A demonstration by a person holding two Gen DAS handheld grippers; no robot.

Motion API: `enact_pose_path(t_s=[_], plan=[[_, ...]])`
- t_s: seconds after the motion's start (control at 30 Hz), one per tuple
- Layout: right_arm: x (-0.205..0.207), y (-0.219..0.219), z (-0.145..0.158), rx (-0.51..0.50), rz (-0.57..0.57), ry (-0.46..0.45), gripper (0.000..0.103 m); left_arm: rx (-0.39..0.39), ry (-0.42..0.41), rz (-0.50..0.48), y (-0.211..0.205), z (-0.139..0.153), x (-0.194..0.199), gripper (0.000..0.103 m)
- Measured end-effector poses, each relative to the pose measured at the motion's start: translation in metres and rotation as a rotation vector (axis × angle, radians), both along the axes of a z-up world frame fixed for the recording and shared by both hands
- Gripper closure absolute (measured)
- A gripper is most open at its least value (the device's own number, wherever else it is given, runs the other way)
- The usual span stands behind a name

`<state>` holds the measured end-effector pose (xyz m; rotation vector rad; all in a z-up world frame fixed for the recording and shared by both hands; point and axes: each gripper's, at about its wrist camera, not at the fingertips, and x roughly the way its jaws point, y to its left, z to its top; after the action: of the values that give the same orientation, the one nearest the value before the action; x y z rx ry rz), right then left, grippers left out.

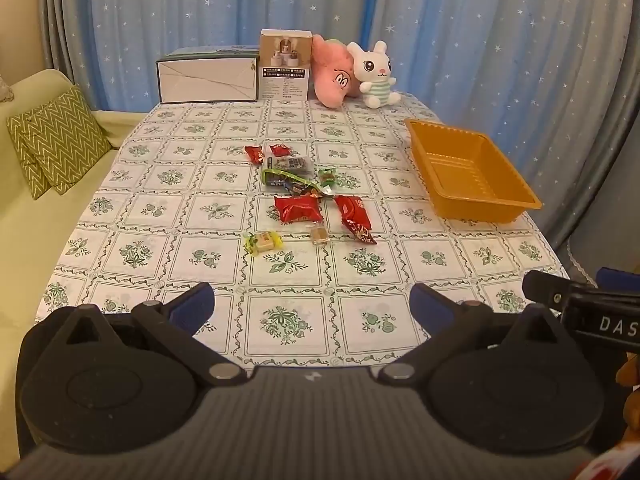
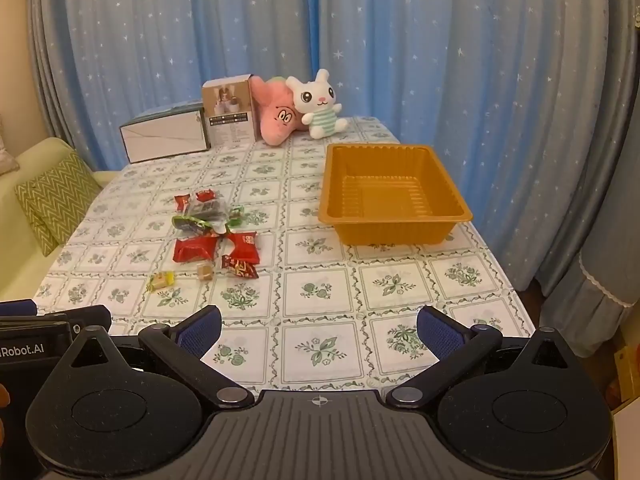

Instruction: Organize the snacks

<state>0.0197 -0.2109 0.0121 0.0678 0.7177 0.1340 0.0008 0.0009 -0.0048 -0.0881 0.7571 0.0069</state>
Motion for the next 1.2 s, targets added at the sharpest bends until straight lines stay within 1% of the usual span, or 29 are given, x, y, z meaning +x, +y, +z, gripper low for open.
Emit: enact_pose_path(t_s=[1.2], plan=[[0.0008, -0.0025, -0.0042, 0.000, -0.008, 0.004, 0.000, 0.002, -0.009, -0.012, -0.0035, 0.0023, -0.0011, 0.000]])
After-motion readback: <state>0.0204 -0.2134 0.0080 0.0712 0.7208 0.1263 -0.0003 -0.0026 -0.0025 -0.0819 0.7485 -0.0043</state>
